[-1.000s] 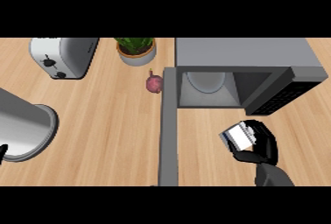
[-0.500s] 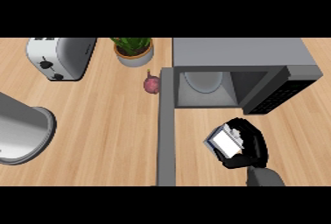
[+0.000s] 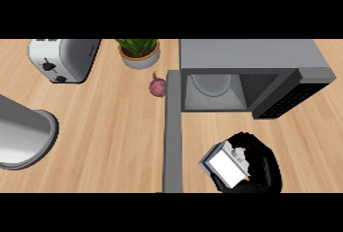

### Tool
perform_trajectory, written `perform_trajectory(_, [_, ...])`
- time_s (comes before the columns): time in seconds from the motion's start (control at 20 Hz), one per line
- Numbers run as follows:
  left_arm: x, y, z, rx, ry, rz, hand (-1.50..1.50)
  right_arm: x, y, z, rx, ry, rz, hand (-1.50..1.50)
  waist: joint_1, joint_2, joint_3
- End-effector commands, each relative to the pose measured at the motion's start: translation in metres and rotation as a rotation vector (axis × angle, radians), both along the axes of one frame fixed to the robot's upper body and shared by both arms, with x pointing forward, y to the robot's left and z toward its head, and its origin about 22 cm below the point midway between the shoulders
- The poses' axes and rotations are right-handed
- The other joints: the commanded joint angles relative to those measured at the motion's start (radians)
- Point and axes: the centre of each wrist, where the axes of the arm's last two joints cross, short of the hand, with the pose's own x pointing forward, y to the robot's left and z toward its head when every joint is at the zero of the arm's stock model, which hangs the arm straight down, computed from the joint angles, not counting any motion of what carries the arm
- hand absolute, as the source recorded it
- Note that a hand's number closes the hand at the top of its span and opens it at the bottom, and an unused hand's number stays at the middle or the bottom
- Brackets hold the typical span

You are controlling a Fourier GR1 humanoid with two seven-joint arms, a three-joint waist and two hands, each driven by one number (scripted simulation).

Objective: Pick up the milk, place it into the microwave and close the microwave

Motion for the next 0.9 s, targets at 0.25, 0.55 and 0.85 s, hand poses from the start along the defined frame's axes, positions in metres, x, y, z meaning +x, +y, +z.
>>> perform_trajectory(0.25, [0.008, 0.025, 0.02, 0.008, 0.0, 0.004, -1.5, -0.005, 0.038, 0.038, -0.001, -0.016, -0.052, 1.5, 0.009, 0.005, 0.001])
perform_trajectory(0.55, [-0.002, 0.021, -0.001, -0.001, 0.009, 0.024, -1.5, 0.047, 0.073, 0.071, -0.056, -0.055, -0.109, 1.5, 0.018, 0.006, 0.001])
perform_trajectory(0.85, [0.004, 0.036, -0.003, 0.02, 0.013, 0.022, -1.5, 0.087, 0.073, 0.043, -0.167, 0.006, -0.254, 1.5, 0.025, 0.01, 0.001])
